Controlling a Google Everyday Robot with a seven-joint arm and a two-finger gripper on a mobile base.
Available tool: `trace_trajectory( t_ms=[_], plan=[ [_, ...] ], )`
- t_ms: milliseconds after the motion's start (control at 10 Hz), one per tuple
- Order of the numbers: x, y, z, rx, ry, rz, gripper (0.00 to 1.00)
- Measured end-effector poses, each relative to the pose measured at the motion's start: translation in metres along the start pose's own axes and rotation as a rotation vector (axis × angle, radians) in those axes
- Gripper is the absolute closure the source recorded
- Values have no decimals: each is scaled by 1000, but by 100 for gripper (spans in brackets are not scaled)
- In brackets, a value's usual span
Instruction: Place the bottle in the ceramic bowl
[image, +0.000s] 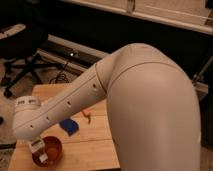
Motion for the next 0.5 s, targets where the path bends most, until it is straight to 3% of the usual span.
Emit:
trace_trajectory(
  t_ms=[300,500],
  plan=[
    [-1,-4,-1,25,13,-28,100],
    [-10,-8,-3,38,-22,-55,100]
  ],
)
